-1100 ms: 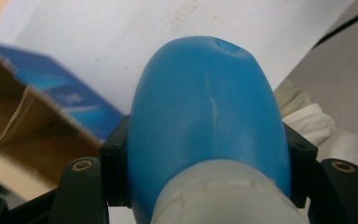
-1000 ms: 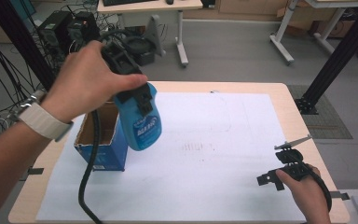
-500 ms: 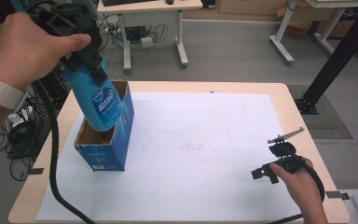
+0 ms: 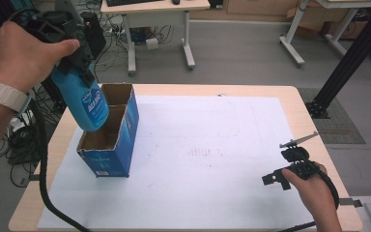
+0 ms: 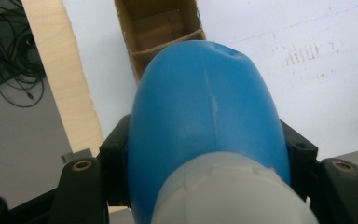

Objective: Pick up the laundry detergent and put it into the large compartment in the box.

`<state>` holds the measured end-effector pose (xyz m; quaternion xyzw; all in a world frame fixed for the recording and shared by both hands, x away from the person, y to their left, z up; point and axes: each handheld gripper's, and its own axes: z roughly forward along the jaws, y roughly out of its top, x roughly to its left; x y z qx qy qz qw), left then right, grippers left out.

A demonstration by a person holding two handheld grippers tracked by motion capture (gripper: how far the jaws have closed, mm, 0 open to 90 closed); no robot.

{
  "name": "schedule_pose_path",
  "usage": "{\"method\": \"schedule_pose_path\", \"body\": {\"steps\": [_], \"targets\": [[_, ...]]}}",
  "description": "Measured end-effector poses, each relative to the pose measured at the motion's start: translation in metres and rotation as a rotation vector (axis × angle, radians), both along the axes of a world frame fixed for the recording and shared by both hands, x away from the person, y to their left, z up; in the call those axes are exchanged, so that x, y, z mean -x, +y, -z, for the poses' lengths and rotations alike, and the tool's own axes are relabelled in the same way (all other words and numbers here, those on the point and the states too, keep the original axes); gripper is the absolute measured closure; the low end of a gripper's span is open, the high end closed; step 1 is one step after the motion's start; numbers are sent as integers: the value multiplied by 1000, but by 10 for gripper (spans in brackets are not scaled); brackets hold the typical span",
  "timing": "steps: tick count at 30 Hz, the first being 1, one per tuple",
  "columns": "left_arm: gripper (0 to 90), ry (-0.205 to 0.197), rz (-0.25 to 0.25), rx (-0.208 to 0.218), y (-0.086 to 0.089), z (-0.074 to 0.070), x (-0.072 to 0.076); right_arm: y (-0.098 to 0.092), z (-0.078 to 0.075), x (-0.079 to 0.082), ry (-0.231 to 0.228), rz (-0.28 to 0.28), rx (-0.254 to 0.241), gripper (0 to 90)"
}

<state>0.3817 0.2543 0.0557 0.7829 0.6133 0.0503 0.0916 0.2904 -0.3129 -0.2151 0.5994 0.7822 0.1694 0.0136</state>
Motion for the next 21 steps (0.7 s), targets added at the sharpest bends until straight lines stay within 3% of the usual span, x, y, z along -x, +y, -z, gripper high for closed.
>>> {"method": "schedule_pose_path", "body": {"steps": [7,21], "targets": [[377,17,-18,-14,-2,18,-10,0,3,0,3,0,-7,73],[377,52,-17,-25,-7,71,-27,1,5,-2,8,-3,-6,73]]}}
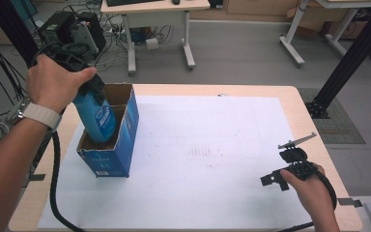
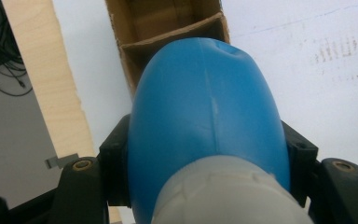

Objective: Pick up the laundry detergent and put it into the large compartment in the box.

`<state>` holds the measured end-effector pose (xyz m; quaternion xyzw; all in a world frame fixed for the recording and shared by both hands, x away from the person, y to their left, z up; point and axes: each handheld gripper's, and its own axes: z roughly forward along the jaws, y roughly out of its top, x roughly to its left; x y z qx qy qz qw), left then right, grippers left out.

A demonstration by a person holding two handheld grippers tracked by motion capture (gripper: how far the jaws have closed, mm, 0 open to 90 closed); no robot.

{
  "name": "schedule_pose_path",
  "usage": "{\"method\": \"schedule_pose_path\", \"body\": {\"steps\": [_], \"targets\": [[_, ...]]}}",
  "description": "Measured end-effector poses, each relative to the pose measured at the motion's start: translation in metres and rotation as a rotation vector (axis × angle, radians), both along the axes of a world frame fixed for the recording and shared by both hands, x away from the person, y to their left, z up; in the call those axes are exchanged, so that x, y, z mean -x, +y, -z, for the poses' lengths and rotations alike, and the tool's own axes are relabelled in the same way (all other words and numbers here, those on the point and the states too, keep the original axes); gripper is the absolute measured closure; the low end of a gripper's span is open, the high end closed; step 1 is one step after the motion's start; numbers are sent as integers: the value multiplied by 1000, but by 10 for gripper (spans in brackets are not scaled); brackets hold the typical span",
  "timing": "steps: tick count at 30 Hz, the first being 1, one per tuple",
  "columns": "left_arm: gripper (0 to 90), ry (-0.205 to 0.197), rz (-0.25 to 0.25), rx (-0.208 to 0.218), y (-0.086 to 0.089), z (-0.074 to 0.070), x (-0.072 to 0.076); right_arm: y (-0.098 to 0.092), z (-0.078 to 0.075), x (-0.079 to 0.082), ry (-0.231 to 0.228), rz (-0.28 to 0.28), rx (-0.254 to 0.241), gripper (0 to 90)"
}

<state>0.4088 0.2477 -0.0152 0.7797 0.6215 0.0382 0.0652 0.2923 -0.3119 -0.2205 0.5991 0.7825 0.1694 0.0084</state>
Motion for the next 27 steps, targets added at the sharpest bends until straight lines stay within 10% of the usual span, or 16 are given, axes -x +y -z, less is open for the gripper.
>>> {"method": "schedule_pose_path", "body": {"steps": [27], "targets": [[376,-11,-14,-8,0,77,-4,1,1,-1,4,0,1,73]]}}
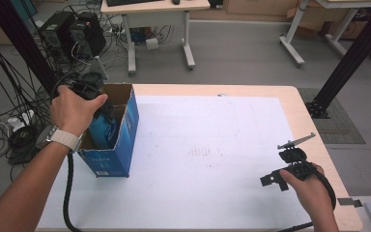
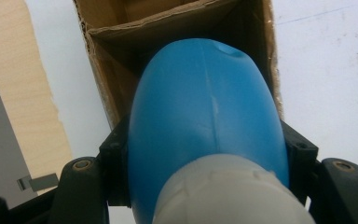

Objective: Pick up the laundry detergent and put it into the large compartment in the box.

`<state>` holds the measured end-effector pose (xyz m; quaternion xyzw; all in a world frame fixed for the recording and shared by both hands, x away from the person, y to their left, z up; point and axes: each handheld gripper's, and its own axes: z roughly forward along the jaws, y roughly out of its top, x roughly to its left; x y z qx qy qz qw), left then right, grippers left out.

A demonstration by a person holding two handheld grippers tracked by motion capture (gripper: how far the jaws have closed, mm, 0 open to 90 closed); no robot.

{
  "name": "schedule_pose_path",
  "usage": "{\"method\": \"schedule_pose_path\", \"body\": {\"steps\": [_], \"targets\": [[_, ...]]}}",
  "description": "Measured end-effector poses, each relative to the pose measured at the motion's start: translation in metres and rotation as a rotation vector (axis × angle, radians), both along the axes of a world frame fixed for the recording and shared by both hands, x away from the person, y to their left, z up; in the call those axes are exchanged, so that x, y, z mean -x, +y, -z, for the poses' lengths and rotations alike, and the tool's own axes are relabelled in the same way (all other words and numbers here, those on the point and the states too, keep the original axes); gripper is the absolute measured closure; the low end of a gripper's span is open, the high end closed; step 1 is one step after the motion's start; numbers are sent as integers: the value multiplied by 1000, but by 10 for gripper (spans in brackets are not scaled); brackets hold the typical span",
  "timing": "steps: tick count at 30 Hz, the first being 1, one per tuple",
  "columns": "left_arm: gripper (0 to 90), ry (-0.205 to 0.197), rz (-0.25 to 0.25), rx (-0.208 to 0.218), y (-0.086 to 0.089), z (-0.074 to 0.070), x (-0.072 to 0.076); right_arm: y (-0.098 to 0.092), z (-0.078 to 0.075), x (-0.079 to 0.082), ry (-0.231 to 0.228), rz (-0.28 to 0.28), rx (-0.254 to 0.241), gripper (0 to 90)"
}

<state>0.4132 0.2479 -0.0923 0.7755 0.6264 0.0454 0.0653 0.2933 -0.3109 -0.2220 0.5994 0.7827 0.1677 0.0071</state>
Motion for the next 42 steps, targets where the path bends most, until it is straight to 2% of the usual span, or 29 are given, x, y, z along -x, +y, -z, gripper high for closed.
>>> {"method": "schedule_pose_path", "body": {"steps": [4,11,19,22,23,42], "targets": [[376,-8,-2,-4,-4,9,1,-1,1,0,5,6,-1,73],[376,4,0,4,-3,22,-2,-4,3,1,6,11,-7,73],[376,24,5,-35,-10,41,-6,-6,4,1,6,9,-7,72],[376,29,2,-16,-5,46,-7,-5,5,0,8,8,-8,73],[376,20,2,-12,-4,47,-5,-5,5,0,8,9,-9,72],[371,17,5,-4,3,49,-6,3,1,-3,15,1,2,72]]}}
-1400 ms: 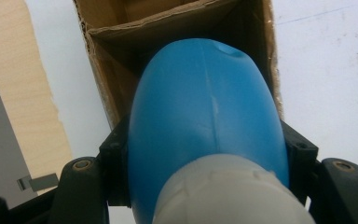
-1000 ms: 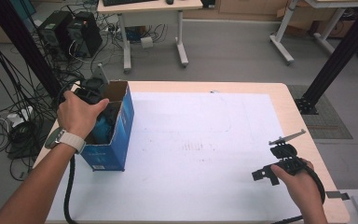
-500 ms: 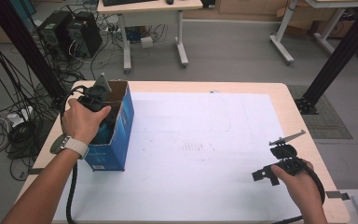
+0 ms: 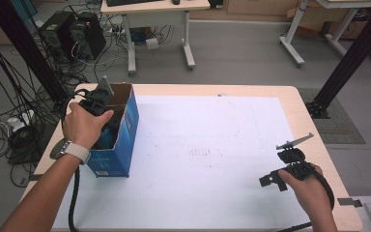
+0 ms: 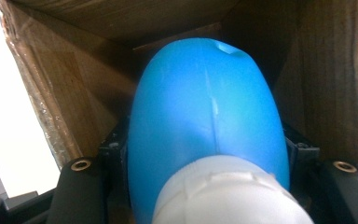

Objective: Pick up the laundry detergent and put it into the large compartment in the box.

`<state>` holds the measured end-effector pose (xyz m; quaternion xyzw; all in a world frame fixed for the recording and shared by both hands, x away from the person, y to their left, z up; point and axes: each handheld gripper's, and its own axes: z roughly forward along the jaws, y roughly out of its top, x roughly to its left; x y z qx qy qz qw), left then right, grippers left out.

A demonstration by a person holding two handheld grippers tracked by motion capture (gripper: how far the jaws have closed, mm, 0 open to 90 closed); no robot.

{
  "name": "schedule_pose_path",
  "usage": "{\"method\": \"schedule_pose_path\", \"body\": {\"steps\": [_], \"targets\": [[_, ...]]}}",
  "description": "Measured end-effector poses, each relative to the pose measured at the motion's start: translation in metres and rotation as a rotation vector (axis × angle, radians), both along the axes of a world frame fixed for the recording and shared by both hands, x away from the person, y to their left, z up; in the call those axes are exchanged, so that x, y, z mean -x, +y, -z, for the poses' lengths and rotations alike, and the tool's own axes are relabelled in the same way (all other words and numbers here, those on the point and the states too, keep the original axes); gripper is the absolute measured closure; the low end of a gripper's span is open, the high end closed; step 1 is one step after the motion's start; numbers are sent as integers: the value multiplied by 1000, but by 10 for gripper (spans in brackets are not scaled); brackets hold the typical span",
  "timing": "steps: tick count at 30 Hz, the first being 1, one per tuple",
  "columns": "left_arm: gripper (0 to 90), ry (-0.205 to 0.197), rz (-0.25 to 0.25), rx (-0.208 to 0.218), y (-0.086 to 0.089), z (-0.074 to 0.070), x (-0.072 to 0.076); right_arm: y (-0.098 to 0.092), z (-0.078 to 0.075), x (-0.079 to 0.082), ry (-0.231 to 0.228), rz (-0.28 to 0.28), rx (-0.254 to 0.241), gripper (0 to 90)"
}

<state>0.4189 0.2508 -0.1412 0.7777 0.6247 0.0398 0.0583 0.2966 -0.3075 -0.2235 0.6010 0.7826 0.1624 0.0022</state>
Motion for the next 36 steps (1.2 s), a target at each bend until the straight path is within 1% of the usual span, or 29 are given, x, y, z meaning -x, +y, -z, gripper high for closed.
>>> {"method": "schedule_pose_path", "body": {"steps": [2,3,6,8,9,10,11,12,13,14,15,16,17,19,21,22,23,24,25,26,27,28,29,31,32,33,34,35,36], "targets": [[353,2,-1,11,2,-1,0,1,-1,0,0,-5,2,73],[333,11,6,14,2,-1,-2,1,-1,0,-1,-5,2,73],[279,5,26,-8,-6,-3,1,2,-2,0,-1,-8,4,72],[273,3,32,-16,-7,-5,2,2,-2,0,-1,-6,4,73],[273,-5,42,-18,-7,-10,5,2,-2,0,0,-6,3,73],[273,-5,42,-18,-7,-10,5,2,-2,-1,1,-9,4,73],[269,-16,45,-17,-6,-16,7,3,-2,-1,1,-8,5,73],[229,-19,50,-15,-5,-20,8,3,-2,-1,1,-10,5,72],[226,-29,51,-6,-3,-23,10,3,-2,-1,1,-8,3,73],[194,-47,53,-12,-4,-29,14,3,-2,-1,0,-8,5,73],[189,-47,53,-12,-4,-29,14,3,-2,-1,0,-8,5,73],[189,-53,58,-15,-4,-35,16,4,-3,-1,0,-9,5,73],[189,-67,78,-24,-5,-46,21,4,-3,-1,0,-10,5,73],[182,-91,104,-16,-5,-57,28,4,-2,-2,-1,-12,4,73],[159,-119,156,-18,-8,-71,36,3,-1,-2,0,-11,-2,73],[143,-125,184,-25,-10,-77,38,3,-1,-2,3,-11,0,73],[130,-125,184,-25,-10,-77,38,3,-1,-2,3,-11,0,73],[120,-137,241,-35,-15,-89,43,3,-1,-1,3,-7,-1,73],[102,-137,241,-35,-15,-89,43,3,-1,-1,3,-7,-1,73],[102,-151,271,-46,-19,-94,46,3,-1,-1,2,-8,0,73],[71,-171,325,-32,-21,-103,51,3,-2,0,-1,-5,1,72],[65,-172,352,-24,-22,-106,52,3,-3,1,-2,-3,2,73],[62,-178,402,-25,-27,-110,54,3,-4,1,-2,-2,2,73],[55,-181,473,-43,-37,-115,56,3,-5,2,-5,-2,3,72],[51,-181,473,-43,-37,-115,56,3,-5,2,-5,-2,3,72],[48,-181,566,-79,-49,-120,57,4,-6,3,-5,1,6,73],[46,-181,566,-79,-49,-120,57,4,-6,3,-5,1,6,73],[46,-185,608,-87,-54,-123,57,4,-8,4,-6,1,7,72],[44,-185,683,-94,-62,-126,56,4,-8,5,-7,5,6,73]]}}
